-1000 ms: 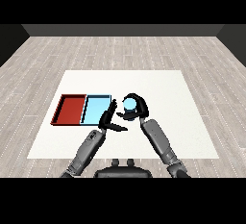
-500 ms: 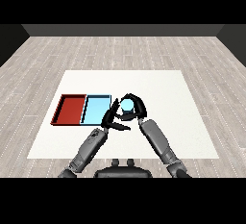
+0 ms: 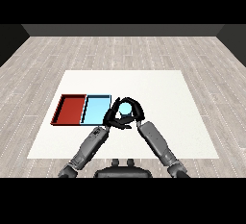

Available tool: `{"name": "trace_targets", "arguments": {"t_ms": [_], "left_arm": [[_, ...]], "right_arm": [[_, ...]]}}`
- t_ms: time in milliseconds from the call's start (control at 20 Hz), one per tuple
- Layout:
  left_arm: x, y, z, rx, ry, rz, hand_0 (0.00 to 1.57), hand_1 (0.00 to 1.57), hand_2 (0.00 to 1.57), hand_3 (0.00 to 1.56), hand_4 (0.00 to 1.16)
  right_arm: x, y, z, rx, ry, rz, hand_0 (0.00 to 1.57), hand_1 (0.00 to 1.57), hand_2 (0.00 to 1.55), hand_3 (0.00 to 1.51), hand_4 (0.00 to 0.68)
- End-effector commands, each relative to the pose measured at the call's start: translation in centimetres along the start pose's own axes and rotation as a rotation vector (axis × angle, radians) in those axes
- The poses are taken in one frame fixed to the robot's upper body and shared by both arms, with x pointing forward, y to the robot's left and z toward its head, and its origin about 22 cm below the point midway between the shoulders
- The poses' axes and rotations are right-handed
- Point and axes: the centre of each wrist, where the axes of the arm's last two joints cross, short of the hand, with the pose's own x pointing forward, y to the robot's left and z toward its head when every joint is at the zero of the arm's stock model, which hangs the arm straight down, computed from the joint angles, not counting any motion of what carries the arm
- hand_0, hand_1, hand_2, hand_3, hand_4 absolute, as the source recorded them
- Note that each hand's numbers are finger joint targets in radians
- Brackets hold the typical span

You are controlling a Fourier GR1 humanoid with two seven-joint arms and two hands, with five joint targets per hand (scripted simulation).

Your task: Pick the blue can and put it in the blue box

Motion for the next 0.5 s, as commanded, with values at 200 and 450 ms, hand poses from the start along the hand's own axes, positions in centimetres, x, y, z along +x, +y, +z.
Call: {"name": "trace_targets", "arguments": {"t_ms": [200, 450], "left_arm": [[-2.0, -0.3, 2.2, -0.016, -0.012, 0.022, 0.0, 0.0, 0.0, 0.0, 0.0], [1.0, -1.8, -1.6, -0.002, -0.033, -0.04, 0.0, 0.0, 0.0, 0.0, 0.0]], "right_arm": [[1.0, 1.2, -0.6, 0.012, -0.003, 0.005, 1.44, 1.44, 1.45, 1.4, 0.569], [1.9, 4.3, 0.0, 0.033, -0.016, -0.017, 1.48, 1.48, 1.46, 1.4, 0.541]]}}
